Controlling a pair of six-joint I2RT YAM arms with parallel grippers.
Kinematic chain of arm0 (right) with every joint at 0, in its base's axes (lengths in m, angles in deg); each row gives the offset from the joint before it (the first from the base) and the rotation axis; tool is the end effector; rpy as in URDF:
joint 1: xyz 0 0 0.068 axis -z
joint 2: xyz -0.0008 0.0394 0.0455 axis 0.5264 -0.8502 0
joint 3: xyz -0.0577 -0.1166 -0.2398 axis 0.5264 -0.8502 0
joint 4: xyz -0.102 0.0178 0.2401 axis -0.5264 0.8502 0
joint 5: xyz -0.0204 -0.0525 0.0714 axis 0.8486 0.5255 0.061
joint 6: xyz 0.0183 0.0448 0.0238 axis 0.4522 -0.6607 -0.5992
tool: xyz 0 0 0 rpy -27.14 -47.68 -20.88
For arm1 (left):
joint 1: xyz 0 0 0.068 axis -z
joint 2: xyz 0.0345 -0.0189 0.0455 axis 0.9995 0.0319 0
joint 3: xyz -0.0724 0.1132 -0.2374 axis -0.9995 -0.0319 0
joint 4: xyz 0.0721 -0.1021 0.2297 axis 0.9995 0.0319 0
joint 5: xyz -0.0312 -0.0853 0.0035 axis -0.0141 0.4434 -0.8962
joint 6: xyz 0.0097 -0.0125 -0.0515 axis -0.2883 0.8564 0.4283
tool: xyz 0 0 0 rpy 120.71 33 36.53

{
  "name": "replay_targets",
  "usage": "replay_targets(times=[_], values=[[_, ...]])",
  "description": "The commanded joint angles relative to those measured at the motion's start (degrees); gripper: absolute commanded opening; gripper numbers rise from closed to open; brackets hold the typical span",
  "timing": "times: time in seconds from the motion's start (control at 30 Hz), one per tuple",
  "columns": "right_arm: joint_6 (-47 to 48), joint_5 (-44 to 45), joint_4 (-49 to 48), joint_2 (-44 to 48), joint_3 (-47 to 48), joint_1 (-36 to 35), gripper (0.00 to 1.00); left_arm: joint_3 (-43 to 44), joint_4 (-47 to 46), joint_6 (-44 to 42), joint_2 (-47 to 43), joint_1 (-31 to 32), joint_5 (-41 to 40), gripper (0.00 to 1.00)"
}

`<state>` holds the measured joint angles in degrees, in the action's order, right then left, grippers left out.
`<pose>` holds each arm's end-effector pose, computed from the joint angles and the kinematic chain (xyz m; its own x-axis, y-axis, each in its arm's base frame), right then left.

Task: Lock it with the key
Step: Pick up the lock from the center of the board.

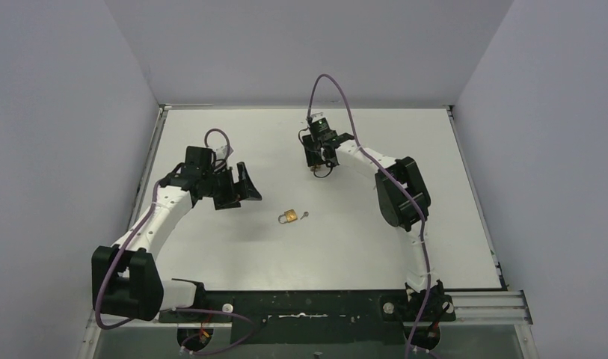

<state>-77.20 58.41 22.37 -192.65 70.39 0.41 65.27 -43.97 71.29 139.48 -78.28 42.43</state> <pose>0.4230 0.2540 0.1753 -0.7592 -0.1779 -0.6261 -0.2921 0.9527 0.0834 0.2544 -0.0609 0.2430 -0.9150 -0.2317 -0.3301 0.0051 0.8118 -0.5840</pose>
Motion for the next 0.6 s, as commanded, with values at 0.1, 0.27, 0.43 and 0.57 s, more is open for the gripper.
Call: replay_targets(times=[0.1, 0.27, 0.43, 0.57], values=[[0.0, 2.6, 0.5, -1.6, 3.1, -1.4, 0.51, -0.3, 0.7, -2.0, -2.9, -1.2, 1.4, 0.81], [-0.1, 4.1, 2.2, -3.2, 5.0, -1.8, 0.46, -0.5, 1.2, -2.2, -3.7, -1.7, 1.4, 0.81], [-0.4, 5.5, 3.2, -3.8, 5.5, -1.8, 0.42, -0.4, 1.9, -2.5, -4.4, -2.3, 1.4, 0.81], [-0.9, 5.6, 3.0, -4.0, 5.2, -1.8, 0.37, -0.2, 2.7, -2.9, -5.0, -2.7, 1.4, 0.81]])
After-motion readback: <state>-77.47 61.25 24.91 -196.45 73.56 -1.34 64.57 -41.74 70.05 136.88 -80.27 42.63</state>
